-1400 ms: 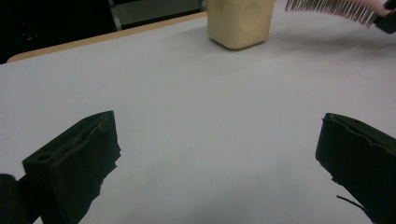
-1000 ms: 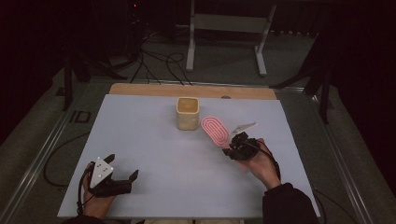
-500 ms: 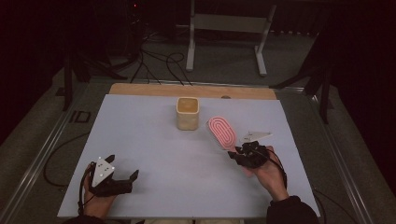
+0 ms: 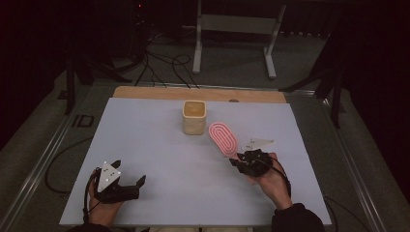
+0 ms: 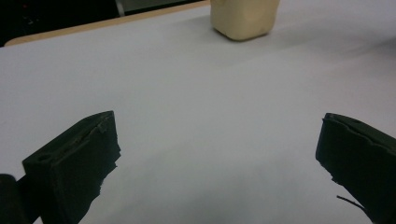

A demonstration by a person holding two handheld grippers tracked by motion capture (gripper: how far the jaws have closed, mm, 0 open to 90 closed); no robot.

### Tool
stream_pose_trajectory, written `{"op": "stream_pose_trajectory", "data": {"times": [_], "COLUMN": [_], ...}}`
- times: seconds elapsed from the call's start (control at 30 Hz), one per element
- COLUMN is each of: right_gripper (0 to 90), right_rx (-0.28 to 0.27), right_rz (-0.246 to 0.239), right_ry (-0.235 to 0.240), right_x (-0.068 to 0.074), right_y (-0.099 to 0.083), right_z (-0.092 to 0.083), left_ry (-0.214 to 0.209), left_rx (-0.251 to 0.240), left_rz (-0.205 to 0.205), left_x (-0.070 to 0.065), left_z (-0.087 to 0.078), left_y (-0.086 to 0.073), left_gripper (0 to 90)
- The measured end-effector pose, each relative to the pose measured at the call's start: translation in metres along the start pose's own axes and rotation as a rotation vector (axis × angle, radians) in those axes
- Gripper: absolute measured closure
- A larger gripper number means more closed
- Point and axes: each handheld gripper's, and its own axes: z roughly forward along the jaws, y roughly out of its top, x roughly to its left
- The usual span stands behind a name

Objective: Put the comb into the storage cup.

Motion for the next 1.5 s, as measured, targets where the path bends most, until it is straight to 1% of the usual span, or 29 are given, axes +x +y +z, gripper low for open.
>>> {"op": "stream_pose_trajectory", "data": {"times": [0.07, 0.17, 0.23, 0.37, 0.4, 0.43, 0.47, 0.5, 0.53, 0.57, 0.6, 0.7, 0.73, 0.77, 0.8, 0.97, 1.13, 1.2, 1.23, 1.3, 1.33, 1.5], "right_gripper": [69.8, 69.8, 69.8, 69.8, 69.8, 69.8, 69.8, 69.8, 69.8, 69.8, 69.8, 69.7, 69.8, 69.8, 69.8, 69.8, 69.8, 69.8, 69.8, 69.8, 69.8, 69.8], "right_rx": [-0.011, -0.025, -0.035, -0.053, -0.055, -0.055, -0.058, -0.058, -0.063, -0.063, -0.069, -0.073, -0.079, -0.080, -0.082, -0.088, -0.095, -0.098, -0.099, -0.101, -0.106, -0.109], "right_rz": [-0.001, 0.002, 0.002, 0.007, 0.009, 0.009, 0.008, 0.008, 0.009, 0.009, 0.014, 0.016, 0.016, 0.016, 0.015, 0.024, 0.027, 0.028, 0.028, 0.028, 0.031, 0.030], "right_ry": [-0.002, -0.002, -0.002, 0.001, 0.002, 0.002, -0.003, -0.003, -0.003, -0.003, -0.006, -0.009, -0.011, -0.012, -0.013, -0.020, -0.024, -0.026, -0.028, -0.028, -0.029, -0.029], "right_x": [0.001, 0.002, 0.002, 0.002, 0.002, 0.002, 0.001, 0.001, 0.000, 0.000, 0.000, 0.000, 0.000, 0.000, 0.000, 0.000, 0.002, 0.002, 0.002, 0.002, 0.002, 0.002], "right_y": [0.002, 0.003, 0.005, 0.006, 0.006, 0.006, 0.006, 0.006, 0.006, 0.006, 0.006, 0.006, 0.006, 0.006, 0.006, 0.005, 0.005, 0.005, 0.005, 0.004, 0.004, 0.004], "right_z": [-0.001, -0.003, -0.004, -0.007, -0.007, -0.007, -0.008, -0.008, -0.009, -0.009, -0.010, -0.011, -0.011, -0.011, -0.011, -0.010, -0.008, -0.008, -0.008, -0.008, -0.008, -0.007], "left_ry": [-0.001, 0.000, -0.003, -0.014, -0.026, -0.026, -0.034, -0.034, -0.043, -0.043, -0.051, -0.058, -0.068, -0.068, -0.072, -0.083, -0.095, -0.100, -0.103, -0.103, -0.113, -0.129], "left_rx": [-0.007, -0.003, -0.002, -0.003, 0.000, 0.000, -0.004, -0.004, -0.007, -0.007, -0.011, -0.015, -0.020, -0.020, -0.027, -0.032, -0.050, -0.052, -0.045, -0.037, -0.030, -0.028], "left_rz": [-0.008, -0.009, -0.028, -0.038, -0.032, -0.032, -0.024, -0.024, -0.019, -0.019, -0.010, -0.006, -0.001, -0.001, -0.004, 0.002, 0.005, 0.002, 0.010, 0.013, 0.022, 0.022], "left_x": [-0.001, -0.002, -0.003, -0.007, -0.011, -0.011, -0.015, -0.015, -0.019, -0.019, -0.023, -0.026, -0.029, -0.029, -0.032, -0.035, -0.038, -0.039, -0.041, -0.043, -0.046, -0.051], "left_z": [0.000, 0.002, 0.005, 0.007, 0.010, 0.010, 0.012, 0.012, 0.015, 0.015, 0.018, 0.021, 0.022, 0.022, 0.023, 0.025, 0.025, 0.025, 0.027, 0.028, 0.030, 0.036], "left_y": [0.004, 0.007, 0.010, 0.015, 0.019, 0.019, 0.024, 0.024, 0.028, 0.028, 0.032, 0.036, 0.038, 0.038, 0.041, 0.046, 0.059, 0.062, 0.066, 0.068, 0.071, 0.076], "left_gripper": [0.0, 0.0, 0.0, 0.0, 0.0, 0.0, 0.0, 0.0, 0.0, 0.0, 0.0, 0.0, 0.0, 0.0, 0.0, 0.0, 0.0, 0.0, 0.0, 0.0, 0.0, 0.0]}}
